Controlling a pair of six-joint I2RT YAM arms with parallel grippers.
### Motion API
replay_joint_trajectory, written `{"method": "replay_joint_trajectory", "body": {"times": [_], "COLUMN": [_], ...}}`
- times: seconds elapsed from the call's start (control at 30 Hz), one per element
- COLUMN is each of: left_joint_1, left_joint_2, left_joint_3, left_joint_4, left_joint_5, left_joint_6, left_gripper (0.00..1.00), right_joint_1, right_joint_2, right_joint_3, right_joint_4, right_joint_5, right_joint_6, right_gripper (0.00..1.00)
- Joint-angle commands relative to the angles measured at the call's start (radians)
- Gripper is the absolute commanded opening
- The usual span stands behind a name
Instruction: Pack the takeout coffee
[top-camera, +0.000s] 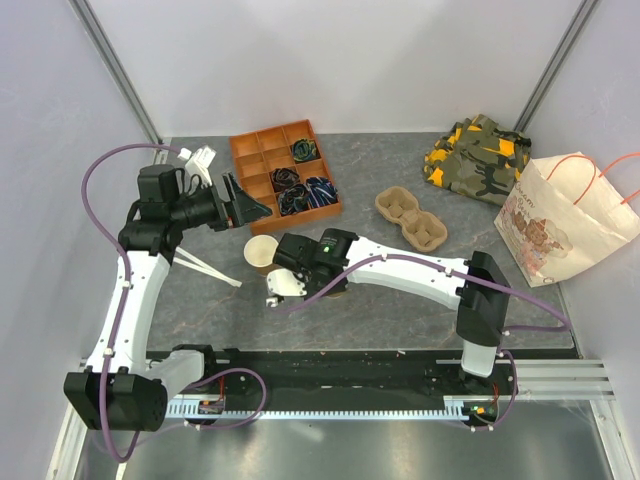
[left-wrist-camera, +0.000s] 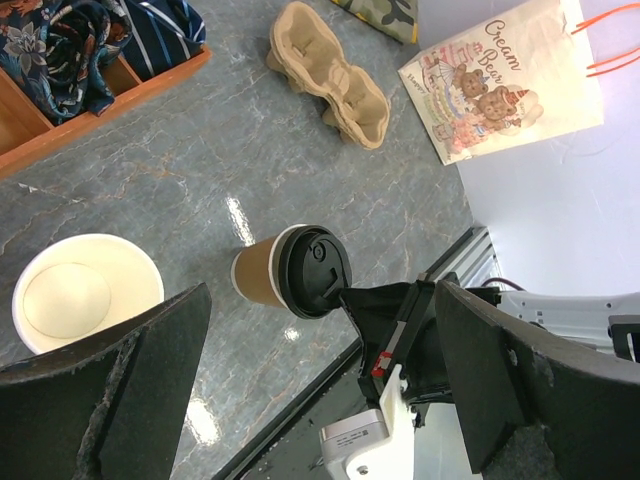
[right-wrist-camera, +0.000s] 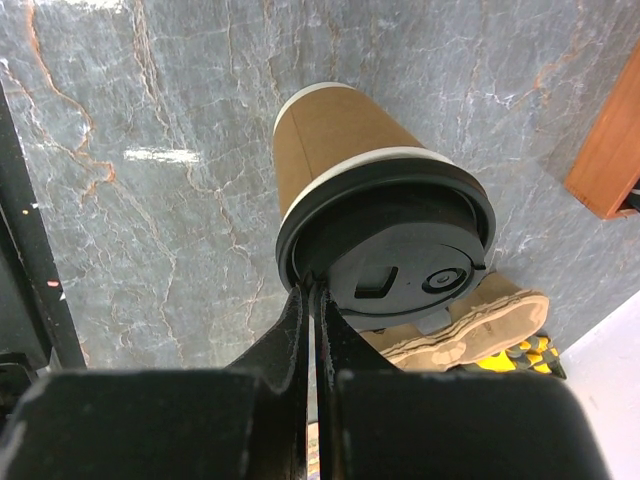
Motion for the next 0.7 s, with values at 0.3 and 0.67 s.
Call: {"method": "replay_joint_trajectory", "body": {"times": [0.3,0.67], "left_joint_1": [0.008,0.011], "left_joint_2": [-0.011,-0.006], "left_joint_3": [-0.012,-0.015], "left_joint_4": [0.047,0.049], "left_joint_5": [0.036,0.047], "left_joint_6": [-0.02,-0.023], "left_gripper": [1.0,1.0], "right_joint_1": [-0.007,-0.008], "right_joint_2": [0.024,0.035], "right_joint_3": [-0.026,-0.015], "right_joint_4": [0.012,-0.008], "right_joint_5": [0.036,0.013], "right_joint_6": [-0.028,-0.036], "right_gripper": [0.0,0.27]}}
